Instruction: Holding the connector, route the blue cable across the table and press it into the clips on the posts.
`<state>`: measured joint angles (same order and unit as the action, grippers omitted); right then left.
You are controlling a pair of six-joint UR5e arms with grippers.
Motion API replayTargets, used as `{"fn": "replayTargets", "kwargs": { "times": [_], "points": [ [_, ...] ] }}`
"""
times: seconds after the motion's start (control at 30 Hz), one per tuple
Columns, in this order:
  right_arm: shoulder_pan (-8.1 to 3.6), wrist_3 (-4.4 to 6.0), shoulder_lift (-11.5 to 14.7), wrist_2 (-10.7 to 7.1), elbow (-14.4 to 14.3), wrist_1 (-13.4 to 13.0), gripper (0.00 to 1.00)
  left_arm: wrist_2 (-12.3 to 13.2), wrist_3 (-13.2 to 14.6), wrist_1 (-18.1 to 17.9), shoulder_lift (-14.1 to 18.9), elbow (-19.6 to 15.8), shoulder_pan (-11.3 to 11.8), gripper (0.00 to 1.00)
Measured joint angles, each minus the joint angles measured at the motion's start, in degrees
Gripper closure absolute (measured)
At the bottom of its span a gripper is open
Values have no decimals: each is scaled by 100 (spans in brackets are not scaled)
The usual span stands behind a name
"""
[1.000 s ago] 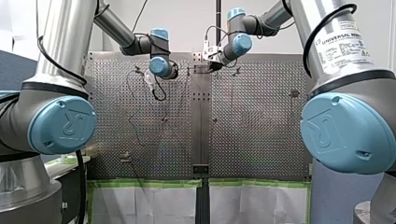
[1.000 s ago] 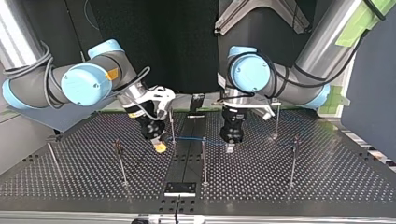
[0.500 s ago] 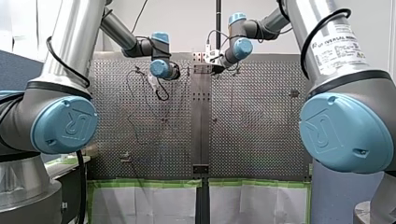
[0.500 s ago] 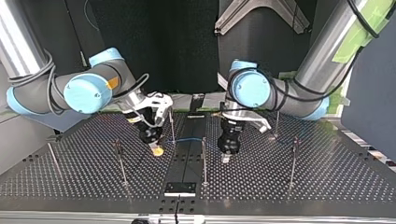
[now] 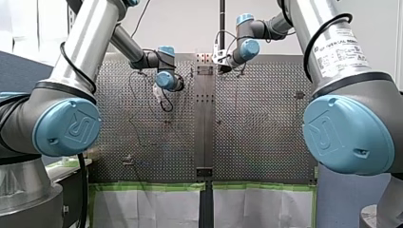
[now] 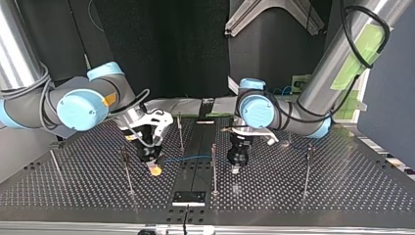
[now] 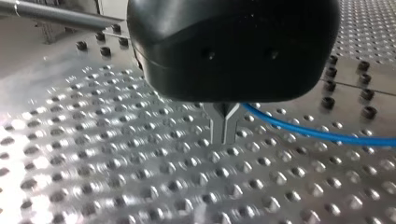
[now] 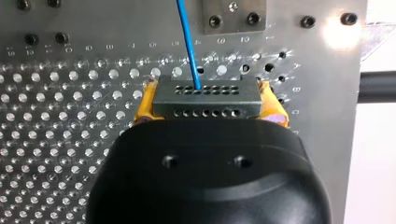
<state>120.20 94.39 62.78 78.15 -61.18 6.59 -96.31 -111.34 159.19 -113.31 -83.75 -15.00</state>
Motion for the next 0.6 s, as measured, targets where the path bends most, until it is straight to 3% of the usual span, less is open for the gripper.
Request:
{"fn": "replayTargets", "kwargs": {
  "times": [0.1,0.17,0.2,0.27,0.3,0.37,0.4,0.43,0.47,0.6],
  "points": [
    [-11,-4,-16,-1,2,-3,100,-3,-2,27,-34,18,27,100],
    [-20,-5,-21,0,3,-6,100,-11,0,60,-41,19,35,88],
    [-22,-6,-22,-1,4,-7,100,-17,4,78,-41,19,36,88],
    [-24,-10,-25,0,4,-8,100,-43,16,128,-38,21,37,71],
    [-25,-11,-28,0,4,-7,100,-56,21,155,-36,21,37,71],
    [-25,-13,-31,0,5,-5,100,-84,38,234,-15,20,36,46],
    [-25,-14,-32,0,4,-3,100,-96,51,274,2,20,35,46],
    [-26,-14,-33,-1,5,-2,100,-119,77,324,33,20,30,32],
    [-26,-16,-33,0,5,-2,100,-141,102,360,61,18,25,3],
    [-26,-20,-38,0,5,-1,100,-293,255,543,225,-37,-1,0]
  ]
}}
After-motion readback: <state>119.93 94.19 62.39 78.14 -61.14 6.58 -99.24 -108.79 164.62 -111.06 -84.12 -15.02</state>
